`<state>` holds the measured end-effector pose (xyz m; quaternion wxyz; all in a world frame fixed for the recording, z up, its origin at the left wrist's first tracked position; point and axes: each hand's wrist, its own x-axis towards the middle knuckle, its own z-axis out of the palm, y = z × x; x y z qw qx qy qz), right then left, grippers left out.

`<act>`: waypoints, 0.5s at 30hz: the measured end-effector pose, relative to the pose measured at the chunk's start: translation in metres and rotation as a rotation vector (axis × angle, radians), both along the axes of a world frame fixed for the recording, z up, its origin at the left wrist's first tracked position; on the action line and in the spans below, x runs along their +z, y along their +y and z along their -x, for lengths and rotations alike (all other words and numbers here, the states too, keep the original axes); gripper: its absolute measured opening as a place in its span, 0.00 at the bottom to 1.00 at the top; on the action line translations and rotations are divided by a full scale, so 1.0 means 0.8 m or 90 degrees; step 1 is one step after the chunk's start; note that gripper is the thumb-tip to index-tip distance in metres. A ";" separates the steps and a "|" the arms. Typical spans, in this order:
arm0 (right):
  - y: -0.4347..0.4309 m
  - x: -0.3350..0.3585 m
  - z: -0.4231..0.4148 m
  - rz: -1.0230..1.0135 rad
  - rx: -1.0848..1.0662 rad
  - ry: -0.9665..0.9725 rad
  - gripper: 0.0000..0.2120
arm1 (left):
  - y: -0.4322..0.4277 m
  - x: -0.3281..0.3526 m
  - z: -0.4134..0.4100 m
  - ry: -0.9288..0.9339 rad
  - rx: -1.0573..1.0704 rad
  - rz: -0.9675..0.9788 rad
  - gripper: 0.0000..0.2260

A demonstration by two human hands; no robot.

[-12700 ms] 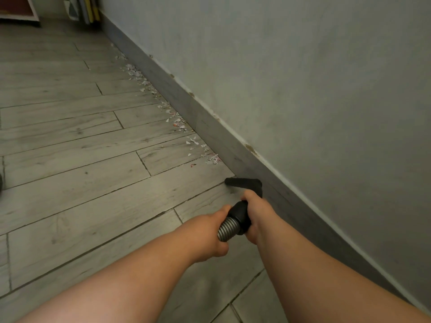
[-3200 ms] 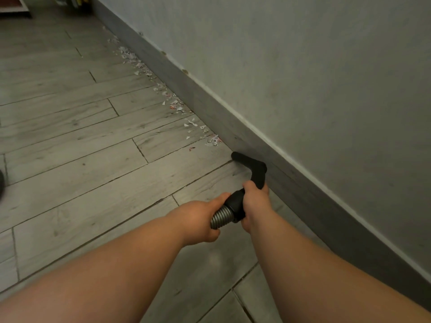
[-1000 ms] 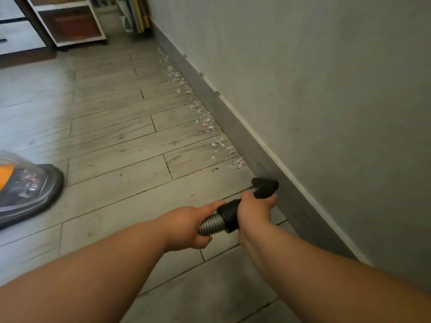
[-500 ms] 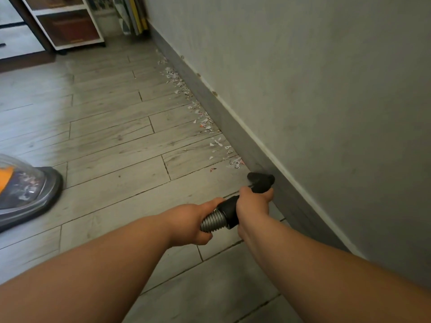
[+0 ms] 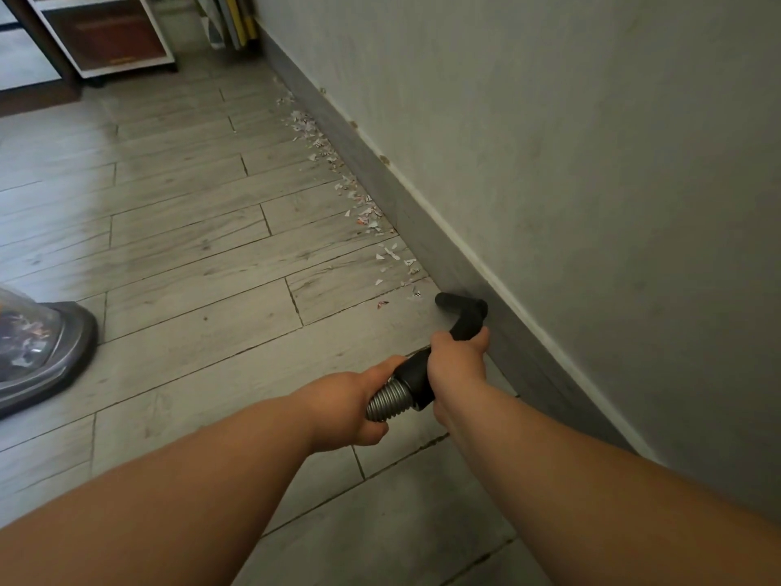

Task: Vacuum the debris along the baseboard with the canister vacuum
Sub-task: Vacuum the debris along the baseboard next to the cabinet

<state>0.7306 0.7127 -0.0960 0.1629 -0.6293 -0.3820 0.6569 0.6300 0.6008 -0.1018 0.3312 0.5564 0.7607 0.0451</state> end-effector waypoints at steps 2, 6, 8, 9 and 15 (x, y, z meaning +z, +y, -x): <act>0.002 -0.003 0.002 -0.008 0.005 0.001 0.35 | 0.001 -0.001 0.001 -0.001 0.001 -0.003 0.38; 0.008 -0.005 0.006 -0.006 0.012 0.006 0.35 | 0.008 -0.003 0.003 0.002 0.010 0.004 0.38; 0.013 -0.005 0.008 0.005 0.017 0.005 0.35 | 0.013 -0.002 0.004 0.002 0.011 0.007 0.38; 0.016 -0.006 0.010 0.008 0.019 0.004 0.35 | 0.016 -0.002 0.004 0.002 0.011 0.009 0.38; 0.032 -0.006 0.014 0.021 0.038 -0.010 0.35 | 0.027 -0.002 0.002 0.010 0.025 0.016 0.39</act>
